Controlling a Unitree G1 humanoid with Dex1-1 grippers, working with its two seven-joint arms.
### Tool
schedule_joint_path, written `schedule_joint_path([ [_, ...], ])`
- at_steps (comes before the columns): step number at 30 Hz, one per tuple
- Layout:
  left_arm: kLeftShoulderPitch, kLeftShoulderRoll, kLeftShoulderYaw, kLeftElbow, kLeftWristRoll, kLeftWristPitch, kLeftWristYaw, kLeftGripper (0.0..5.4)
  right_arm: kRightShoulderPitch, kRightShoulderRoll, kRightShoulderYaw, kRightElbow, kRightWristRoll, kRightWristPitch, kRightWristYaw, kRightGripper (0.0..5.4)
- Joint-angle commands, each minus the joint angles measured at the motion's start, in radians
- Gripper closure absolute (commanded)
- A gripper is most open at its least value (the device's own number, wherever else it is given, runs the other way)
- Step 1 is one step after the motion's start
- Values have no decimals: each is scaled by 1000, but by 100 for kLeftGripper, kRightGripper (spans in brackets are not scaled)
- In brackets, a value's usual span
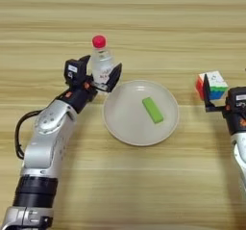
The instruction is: Move the objects on the table
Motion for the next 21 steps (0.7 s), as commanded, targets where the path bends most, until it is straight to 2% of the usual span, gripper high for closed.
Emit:
schedule_joint_path([
  [1, -30, -6, -3, 23, 14, -5, 6, 0, 4, 2, 1, -17, 0, -5, -4, 5],
  [11, -63, -20, -3, 73, 46, -31, 29, 0, 7, 5, 1, -23, 2, -7, -4, 5],
  [21, -67, -24, -4, 76, 78, -57, 67, 0, 10, 5, -1, -28, 4, -8, -3, 5],
])
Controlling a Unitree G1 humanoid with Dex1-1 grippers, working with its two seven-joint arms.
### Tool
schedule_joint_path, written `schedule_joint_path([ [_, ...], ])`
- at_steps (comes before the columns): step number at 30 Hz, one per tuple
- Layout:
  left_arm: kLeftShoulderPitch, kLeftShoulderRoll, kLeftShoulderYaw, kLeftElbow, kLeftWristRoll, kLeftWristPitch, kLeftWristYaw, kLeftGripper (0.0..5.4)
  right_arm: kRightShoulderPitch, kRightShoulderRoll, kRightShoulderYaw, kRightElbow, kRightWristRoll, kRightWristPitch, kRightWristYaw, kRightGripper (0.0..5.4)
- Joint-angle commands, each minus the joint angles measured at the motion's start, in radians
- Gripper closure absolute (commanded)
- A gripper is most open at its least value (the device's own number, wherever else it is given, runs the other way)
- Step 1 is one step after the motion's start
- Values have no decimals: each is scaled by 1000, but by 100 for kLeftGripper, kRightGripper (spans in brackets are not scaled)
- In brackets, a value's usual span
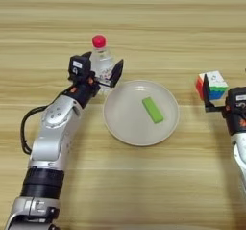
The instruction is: Move the objects on the table
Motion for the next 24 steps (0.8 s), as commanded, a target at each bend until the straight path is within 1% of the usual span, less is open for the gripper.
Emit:
schedule_joint_path([
  [1, -21, -1, -4, 16, 27, -12, 14, 0, 4, 1, -1, -16, 4, -7, -3, 5],
  [8, -64, -6, -1, 112, 51, -32, 26, 0, 2, 1, -2, -11, 5, -10, -3, 5],
  [15, -117, -11, 2, 224, 58, -58, 36, 0, 4, 1, -2, -12, 6, -12, -2, 5],
  [23, -145, -13, 8, 284, 67, -86, 42, 0, 9, 2, -2, -21, 3, -16, -4, 5],
  [24, -148, -14, 9, 290, 69, -90, 44, 11, 9, 2, -2, -21, 2, -16, -4, 1],
])
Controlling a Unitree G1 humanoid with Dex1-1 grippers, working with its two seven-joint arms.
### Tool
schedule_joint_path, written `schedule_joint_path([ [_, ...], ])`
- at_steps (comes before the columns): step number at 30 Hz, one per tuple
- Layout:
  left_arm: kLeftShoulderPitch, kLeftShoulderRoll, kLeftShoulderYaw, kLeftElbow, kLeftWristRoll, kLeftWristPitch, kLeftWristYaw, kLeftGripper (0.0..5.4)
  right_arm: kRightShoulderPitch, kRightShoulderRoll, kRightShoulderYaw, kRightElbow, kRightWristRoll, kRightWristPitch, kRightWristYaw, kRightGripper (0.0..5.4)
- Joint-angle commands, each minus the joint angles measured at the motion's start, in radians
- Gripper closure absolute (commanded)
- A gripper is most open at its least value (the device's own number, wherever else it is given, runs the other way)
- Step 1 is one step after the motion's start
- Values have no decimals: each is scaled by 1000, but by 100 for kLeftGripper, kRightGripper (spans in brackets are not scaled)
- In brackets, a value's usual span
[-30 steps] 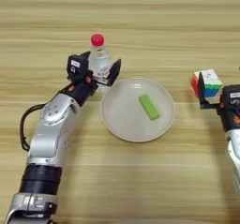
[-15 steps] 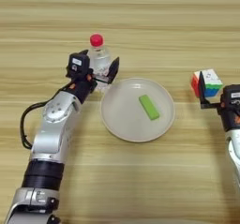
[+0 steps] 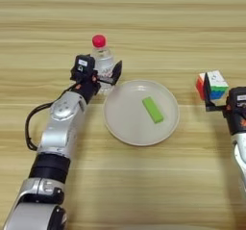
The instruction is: Move the objects on the table
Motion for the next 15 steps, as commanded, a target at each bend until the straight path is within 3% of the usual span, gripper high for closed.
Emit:
schedule_joint_path([
  [1, -27, -5, 4, 28, 15, -21, 7, 23, 5, 2, -1, -11, 1, -4, -5, 0],
  [15, -39, -11, 13, 57, 21, -45, 12, 159, 8, 0, -5, -14, 1, -9, -6, 0],
])
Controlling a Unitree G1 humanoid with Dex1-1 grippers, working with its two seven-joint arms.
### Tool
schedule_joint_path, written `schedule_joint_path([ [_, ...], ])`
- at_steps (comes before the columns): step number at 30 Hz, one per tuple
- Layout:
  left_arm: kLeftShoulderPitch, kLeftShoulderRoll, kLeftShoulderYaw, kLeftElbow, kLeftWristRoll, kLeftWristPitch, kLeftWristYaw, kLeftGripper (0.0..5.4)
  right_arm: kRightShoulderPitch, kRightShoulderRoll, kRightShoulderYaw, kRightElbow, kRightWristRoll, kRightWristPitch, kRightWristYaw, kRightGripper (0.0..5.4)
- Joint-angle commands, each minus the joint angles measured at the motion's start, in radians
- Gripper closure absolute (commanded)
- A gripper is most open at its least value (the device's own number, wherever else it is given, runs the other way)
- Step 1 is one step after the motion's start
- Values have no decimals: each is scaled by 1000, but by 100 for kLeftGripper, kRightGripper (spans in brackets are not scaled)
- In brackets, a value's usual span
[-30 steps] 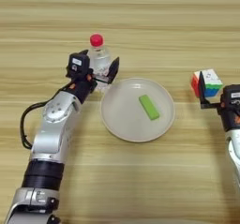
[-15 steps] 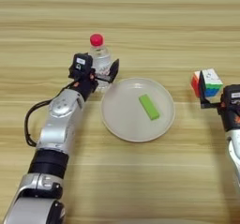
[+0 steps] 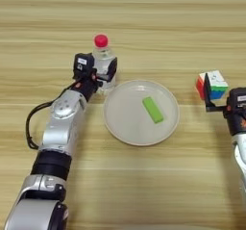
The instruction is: Move the objects on the table
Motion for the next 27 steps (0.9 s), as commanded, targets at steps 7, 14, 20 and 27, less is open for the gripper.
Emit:
schedule_joint_path([
  [7, -30, -1, 7, 43, 16, -13, 8, 221, 4, 0, -6, -14, 3, -7, -5, 0],
  [14, -33, -1, 6, 47, 14, -17, 5, 240, 5, 0, -7, -15, 3, -8, -5, 0],
  [20, -35, 3, 12, 3, -1, -12, -4, 240, 1, 1, -7, -8, 1, -11, -6, 0],
  [27, -33, 5, 19, -134, -22, 20, -12, 244, -2, 2, -5, -7, -2, -10, -8, 0],
])
